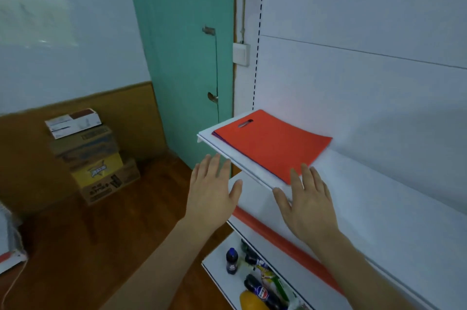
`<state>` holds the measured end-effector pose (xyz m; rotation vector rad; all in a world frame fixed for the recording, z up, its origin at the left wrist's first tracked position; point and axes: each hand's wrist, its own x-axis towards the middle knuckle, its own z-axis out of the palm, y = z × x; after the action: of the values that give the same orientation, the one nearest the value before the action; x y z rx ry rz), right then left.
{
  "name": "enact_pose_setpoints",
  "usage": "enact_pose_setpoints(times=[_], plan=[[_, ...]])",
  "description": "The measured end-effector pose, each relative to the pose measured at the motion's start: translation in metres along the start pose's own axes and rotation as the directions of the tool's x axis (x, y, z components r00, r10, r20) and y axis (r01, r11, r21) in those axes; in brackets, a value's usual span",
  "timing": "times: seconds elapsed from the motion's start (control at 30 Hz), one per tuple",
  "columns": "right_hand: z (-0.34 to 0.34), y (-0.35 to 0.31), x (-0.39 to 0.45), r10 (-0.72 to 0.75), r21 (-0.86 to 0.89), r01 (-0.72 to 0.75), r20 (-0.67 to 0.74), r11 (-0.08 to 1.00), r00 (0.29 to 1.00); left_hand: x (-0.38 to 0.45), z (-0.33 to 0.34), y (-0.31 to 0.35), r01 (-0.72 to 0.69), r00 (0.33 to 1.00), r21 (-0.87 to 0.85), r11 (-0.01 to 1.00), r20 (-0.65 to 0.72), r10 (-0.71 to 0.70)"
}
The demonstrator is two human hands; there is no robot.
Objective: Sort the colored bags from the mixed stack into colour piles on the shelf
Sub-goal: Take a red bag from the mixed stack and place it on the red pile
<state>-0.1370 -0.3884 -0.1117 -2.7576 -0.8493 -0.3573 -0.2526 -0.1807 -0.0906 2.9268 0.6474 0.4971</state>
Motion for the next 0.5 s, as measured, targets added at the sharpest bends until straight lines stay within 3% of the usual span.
enact_pose_setpoints(times=[0.33, 0.5], plan=[[0.043, -0.007, 0.119, 0.166, 0.03, -0.164, -0.063, 0.986, 0.984, 0.15, 0.041, -0.031, -0.111, 0.991, 0.027, 0.994, 0.085, 0.108], [0.055, -0.011, 0.147, 0.232, -0.039, -0.231, 0.028, 0.972, 0.972, 0.2, 0.067, -0.044, -0.118, 0.986, 0.038, 0.992, 0.124, 0.112]])
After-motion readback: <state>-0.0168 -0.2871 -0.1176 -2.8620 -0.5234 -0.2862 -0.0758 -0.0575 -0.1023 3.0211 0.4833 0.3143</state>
